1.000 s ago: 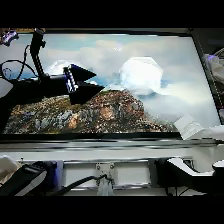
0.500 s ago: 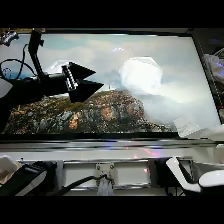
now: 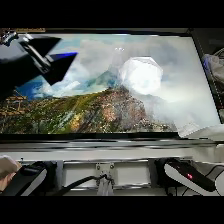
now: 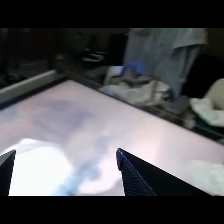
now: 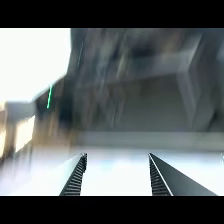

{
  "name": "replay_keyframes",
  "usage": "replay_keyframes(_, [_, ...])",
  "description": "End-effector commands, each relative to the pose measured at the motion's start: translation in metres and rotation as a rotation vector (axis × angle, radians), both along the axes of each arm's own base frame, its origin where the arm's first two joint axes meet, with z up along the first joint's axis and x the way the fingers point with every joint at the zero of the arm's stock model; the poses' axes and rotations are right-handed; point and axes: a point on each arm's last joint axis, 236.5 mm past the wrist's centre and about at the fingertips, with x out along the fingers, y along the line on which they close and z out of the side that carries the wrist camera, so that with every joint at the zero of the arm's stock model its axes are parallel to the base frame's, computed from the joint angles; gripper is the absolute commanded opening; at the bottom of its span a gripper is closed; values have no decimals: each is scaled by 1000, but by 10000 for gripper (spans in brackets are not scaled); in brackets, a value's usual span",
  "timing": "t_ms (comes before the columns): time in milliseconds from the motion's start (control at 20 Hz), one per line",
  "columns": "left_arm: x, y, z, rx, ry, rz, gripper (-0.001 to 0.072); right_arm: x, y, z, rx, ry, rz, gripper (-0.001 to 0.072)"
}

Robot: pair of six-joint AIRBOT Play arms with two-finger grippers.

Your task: Fold the clothes and pants, and hang the long-sleeved shirts on hangers.

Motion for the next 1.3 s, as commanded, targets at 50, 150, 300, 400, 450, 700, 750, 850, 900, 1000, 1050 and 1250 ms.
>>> replay_keyframes(50, [2, 41, 18, 119, -97, 157, 693, -2, 102, -134, -286, 262, 272, 458])
replay_keyframes(150, [0, 41, 19, 122, -103, 158, 693, -5, 125, -166, -321, 292, 327, 458])
replay_keyframes(300, [0, 41, 18, 122, -100, 158, 694, -11, 137, -205, -361, 362, 371, 458])
replay_keyframes(400, [0, 41, 18, 122, -100, 158, 694, -12, 139, -210, -364, 372, 376, 458])
replay_keyframes(450, [0, 41, 18, 122, -100, 158, 694, -12, 139, -209, -363, 370, 376, 458])
replay_keyframes(700, [0, 41, 18, 122, -100, 158, 694, -12, 139, -209, -363, 369, 375, 458])
replay_keyframes(750, [0, 41, 18, 122, -100, 158, 694, -12, 139, -209, -363, 369, 375, 458])
replay_keyframes(850, [0, 41, 18, 122, -100, 158, 694, -12, 139, -209, -363, 369, 375, 458])
replay_keyframes(900, [0, 41, 18, 122, -100, 158, 694, -12, 139, -209, -363, 369, 375, 458])
replay_keyframes(1000, [0, 41, 18, 122, -100, 158, 694, -12, 139, -209, -363, 369, 375, 458])
replay_keyframes(1050, [0, 41, 18, 122, -100, 158, 694, -12, 139, -209, -363, 369, 375, 458])
replay_keyframes(1250, [0, 41, 18, 122, -100, 158, 694, -12, 139, -209, -363, 369, 375, 458])
